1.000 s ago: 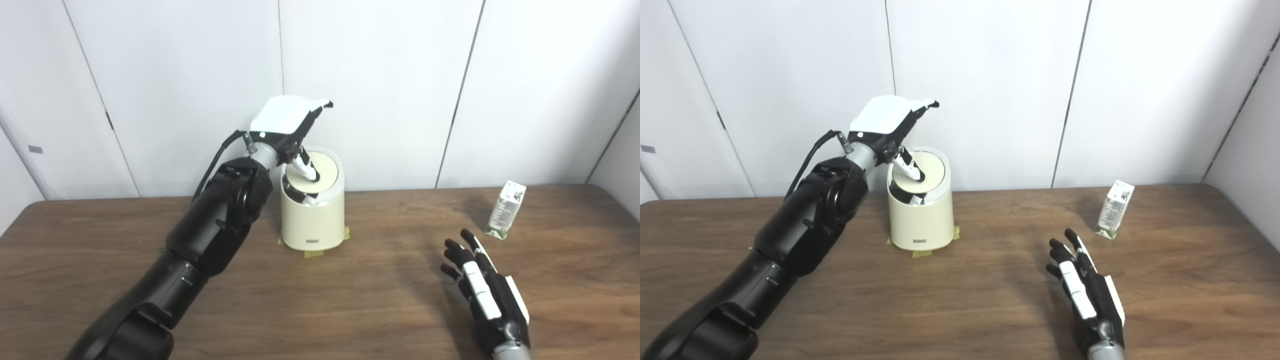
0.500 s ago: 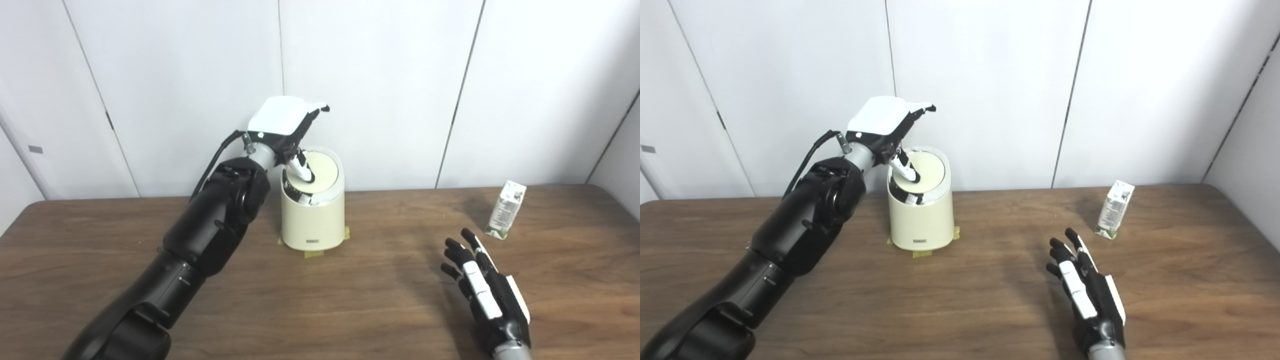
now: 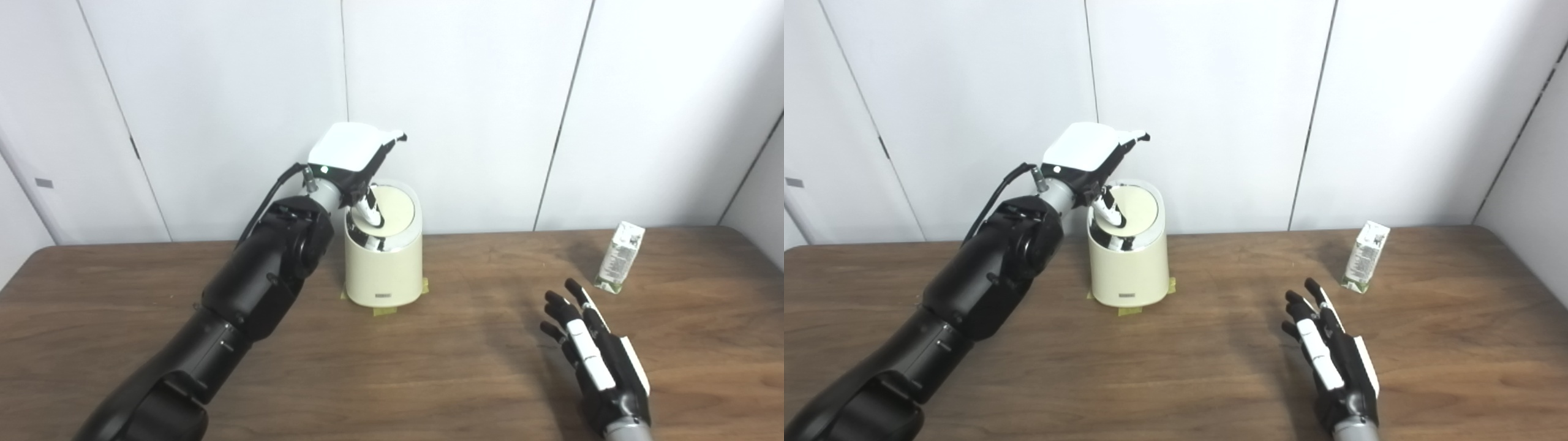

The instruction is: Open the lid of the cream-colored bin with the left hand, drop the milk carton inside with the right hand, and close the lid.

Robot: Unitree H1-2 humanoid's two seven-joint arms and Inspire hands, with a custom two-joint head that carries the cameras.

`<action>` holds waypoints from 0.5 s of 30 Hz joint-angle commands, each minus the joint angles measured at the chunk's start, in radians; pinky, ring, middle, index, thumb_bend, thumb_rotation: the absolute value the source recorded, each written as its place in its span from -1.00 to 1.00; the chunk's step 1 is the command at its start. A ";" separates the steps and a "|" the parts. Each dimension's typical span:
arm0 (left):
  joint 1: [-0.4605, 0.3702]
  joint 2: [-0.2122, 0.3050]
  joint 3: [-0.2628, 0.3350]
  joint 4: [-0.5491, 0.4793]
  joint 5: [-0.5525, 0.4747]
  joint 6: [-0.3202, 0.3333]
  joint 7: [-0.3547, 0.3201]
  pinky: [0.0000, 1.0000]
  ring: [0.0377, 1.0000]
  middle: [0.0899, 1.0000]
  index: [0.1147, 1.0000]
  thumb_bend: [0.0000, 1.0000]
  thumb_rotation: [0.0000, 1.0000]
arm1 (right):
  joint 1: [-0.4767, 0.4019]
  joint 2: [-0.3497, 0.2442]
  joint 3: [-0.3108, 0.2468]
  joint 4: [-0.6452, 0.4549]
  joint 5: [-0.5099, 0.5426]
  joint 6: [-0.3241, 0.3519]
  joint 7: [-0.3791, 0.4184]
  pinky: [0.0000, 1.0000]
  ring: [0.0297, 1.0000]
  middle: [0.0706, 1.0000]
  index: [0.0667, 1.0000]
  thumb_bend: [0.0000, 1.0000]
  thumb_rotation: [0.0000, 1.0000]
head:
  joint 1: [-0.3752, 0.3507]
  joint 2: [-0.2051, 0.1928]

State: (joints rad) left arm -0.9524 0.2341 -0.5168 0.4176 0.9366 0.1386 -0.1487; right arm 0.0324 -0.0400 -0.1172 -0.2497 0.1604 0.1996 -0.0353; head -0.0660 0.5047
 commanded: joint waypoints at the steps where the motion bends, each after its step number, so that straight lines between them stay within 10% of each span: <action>1: -0.032 0.013 -0.010 -0.014 0.020 -0.015 0.006 0.79 0.77 0.75 0.82 0.99 -0.89 | -0.023 -0.002 0.002 -0.035 -0.002 -0.027 0.008 0.68 0.78 0.72 0.86 0.32 0.36 | -0.004 0.001; 15: -0.018 0.018 -0.019 0.017 0.025 -0.037 0.016 0.81 0.77 0.73 0.82 0.98 -0.89 | -0.029 -0.003 0.000 -0.026 0.000 -0.039 0.008 0.68 0.80 0.74 0.88 0.21 0.37 | -0.007 -0.004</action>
State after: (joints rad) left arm -0.9515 0.2453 -0.5347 0.4271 0.9539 0.1038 -0.1280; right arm 0.0326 -0.0408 -0.1146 -0.2490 0.1585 0.1979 -0.0351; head -0.0721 0.4985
